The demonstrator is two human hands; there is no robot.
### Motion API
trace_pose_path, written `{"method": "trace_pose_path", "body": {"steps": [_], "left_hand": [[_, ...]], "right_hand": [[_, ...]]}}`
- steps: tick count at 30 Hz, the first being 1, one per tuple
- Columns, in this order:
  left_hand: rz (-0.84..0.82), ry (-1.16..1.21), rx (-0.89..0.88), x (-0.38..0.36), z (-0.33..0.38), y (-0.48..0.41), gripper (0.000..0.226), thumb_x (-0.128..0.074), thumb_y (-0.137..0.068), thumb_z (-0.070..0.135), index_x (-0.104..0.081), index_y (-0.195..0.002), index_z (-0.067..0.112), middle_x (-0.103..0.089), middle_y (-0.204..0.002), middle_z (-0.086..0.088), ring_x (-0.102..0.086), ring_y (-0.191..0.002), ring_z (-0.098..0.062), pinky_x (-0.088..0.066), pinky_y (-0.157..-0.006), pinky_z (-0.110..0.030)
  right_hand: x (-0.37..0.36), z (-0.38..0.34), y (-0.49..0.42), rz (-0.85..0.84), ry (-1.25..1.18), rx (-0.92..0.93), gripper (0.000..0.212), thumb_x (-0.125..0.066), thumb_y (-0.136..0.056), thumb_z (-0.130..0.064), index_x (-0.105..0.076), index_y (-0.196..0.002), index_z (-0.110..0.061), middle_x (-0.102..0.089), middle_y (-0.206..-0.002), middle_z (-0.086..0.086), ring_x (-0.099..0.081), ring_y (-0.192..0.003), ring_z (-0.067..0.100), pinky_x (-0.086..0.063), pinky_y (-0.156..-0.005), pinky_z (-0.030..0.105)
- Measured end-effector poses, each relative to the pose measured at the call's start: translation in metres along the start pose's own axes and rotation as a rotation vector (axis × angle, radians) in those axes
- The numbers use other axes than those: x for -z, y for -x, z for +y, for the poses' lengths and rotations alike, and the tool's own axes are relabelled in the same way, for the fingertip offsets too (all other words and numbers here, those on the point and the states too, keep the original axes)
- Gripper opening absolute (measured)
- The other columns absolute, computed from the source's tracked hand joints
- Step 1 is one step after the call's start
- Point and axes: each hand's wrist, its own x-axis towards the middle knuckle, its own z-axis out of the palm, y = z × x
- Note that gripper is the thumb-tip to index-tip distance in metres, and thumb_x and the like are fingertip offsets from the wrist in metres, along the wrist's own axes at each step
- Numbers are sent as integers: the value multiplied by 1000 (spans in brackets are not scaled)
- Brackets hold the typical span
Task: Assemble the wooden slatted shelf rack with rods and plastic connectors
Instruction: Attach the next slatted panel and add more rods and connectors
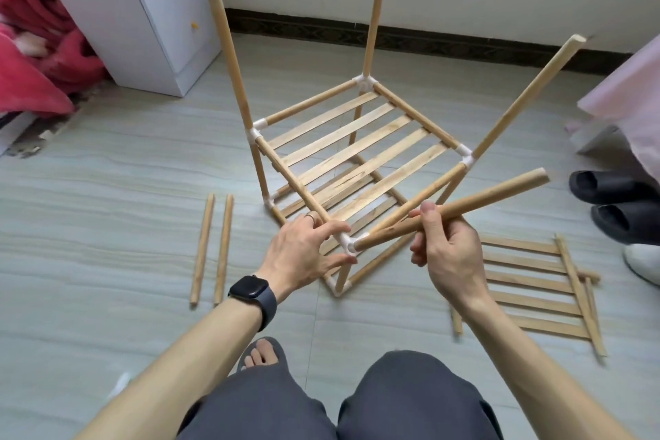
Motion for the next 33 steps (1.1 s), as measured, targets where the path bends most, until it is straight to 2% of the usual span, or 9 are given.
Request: {"method": "trace_pose_path", "body": {"steps": [5, 9, 13, 17, 21, 24, 27, 31, 33], "left_hand": [[1, -13, -9, 1, 1, 1, 63, -47, -77, 79, -56, -131, 47, -55, -102, 4, -48, -91, -14, -45, -76, -28], [2, -12, -15, 2, 3, 2, 66, -46, -77, 78, -57, -133, 45, -54, -104, 3, -48, -91, -15, -44, -75, -28], [27, -23, -45, 2, 1, 1, 66, -46, -77, 78, -59, -132, 43, -52, -97, 3, -44, -83, -13, -40, -71, -26], [94, -55, -80, -2, -1, -2, 59, -59, -79, 73, -61, -128, 40, -51, -90, 2, -40, -78, -13, -37, -69, -27], [160, -52, -133, -3, -1, -5, 57, -65, -78, 70, -65, -123, 35, -49, -85, 3, -37, -79, -12, -36, -69, -30], [115, -92, -134, -1, -1, -6, 61, -55, -79, 75, -61, -129, 41, -40, -87, 8, -33, -83, -11, -32, -73, -28], [49, -150, -127, 3, 0, -7, 62, -47, -81, 80, -56, -132, 46, -47, -93, 7, -42, -88, -13, -38, -78, -29], [61, -177, -137, 10, 0, -7, 51, -51, -84, 77, -60, -119, 41, -52, -89, 5, -46, -83, -15, -43, -78, -32], [72, -160, -110, 11, -1, -6, 48, -52, -83, 74, -61, -112, 37, -53, -87, 3, -50, -84, -19, -47, -80, -36]], "right_hand": [[-1, 8, -7, 4, 39, 15, 49, -52, -92, -73, -71, -88, -28, -63, -59, 4, -64, -54, 21, -52, -54, 30], [-2, 12, -9, -20, 219, 84, 50, -49, -96, -70, -68, -80, -27, -67, -61, 1, -68, -56, 18, -54, -58, 35], [-5, 0, -7, -68, 348, 331, 41, -53, -100, -58, -70, -86, -23, -63, -56, -10, -66, -53, 11, -55, -51, 30], [-19, -20, -8, -208, 547, 568, 35, -59, -99, -45, -74, -86, -17, -60, -59, -18, -61, -52, 7, -51, -51, 25], [-38, -28, -17, -288, 607, 562, 35, -64, -99, -38, -69, -80, -9, -64, -60, -9, -58, -52, 11, -49, -53, 34], [-42, -28, -22, -271, 578, 523, 40, -60, -98, -41, -68, -80, -6, -62, -58, -5, -57, -52, 16, -50, -56, 38], [-39, -28, -24, -304, 560, 500, 43, -57, -97, -46, -68, -81, -7, -63, -59, -5, -60, -54, 19, -51, -57, 42], [-41, -29, -24, -315, 562, 459, 45, -53, -96, -53, -69, -85, -13, -68, -64, -5, -63, -59, 12, -51, -60, 30], [-44, -29, -25, -358, 553, 413, 42, -53, -96, -55, -71, -87, -18, -69, -66, -7, -65, -61, 10, -52, -60, 29]]}}
